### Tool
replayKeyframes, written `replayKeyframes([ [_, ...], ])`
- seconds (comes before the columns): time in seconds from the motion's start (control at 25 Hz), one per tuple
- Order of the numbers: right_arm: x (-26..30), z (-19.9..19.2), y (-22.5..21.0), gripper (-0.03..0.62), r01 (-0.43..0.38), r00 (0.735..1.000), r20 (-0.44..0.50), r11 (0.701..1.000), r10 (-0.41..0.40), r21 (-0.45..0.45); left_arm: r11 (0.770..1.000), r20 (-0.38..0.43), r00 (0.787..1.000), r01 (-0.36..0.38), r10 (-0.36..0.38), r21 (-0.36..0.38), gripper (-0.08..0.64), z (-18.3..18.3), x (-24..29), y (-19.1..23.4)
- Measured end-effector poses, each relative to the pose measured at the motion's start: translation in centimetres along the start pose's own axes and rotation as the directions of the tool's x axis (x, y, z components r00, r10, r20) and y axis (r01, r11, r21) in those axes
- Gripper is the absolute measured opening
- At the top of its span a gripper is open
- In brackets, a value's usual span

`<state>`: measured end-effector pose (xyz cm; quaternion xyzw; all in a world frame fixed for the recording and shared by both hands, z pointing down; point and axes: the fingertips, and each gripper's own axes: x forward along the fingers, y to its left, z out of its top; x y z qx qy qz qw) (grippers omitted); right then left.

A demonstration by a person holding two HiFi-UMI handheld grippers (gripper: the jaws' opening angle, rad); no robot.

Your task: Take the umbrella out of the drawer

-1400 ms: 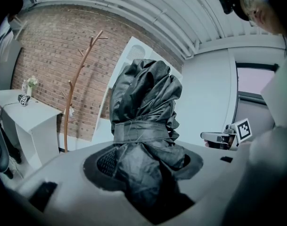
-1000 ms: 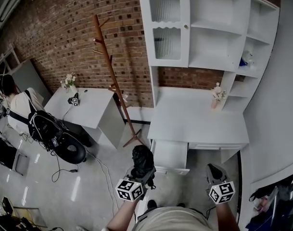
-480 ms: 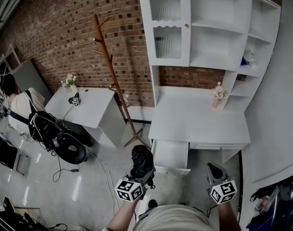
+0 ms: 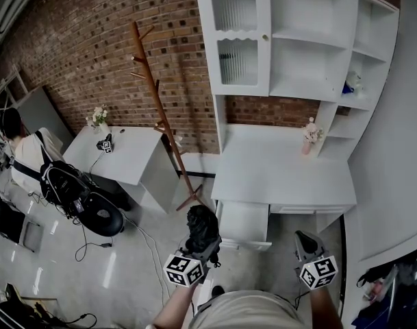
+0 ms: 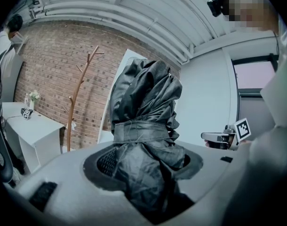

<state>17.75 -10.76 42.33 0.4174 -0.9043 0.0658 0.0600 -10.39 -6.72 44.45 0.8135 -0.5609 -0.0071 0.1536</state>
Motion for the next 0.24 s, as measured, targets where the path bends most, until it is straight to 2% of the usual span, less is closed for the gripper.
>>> replayKeyframes([
  [0.24, 0.18, 0.39, -0.31, 0.035, 0.002, 1.0, 0.005, 1.0, -0.002, 0.002, 1.0, 0.002, 1.0, 0.0, 0.0, 0.0, 0.261, 0.3, 0.37, 0.18],
])
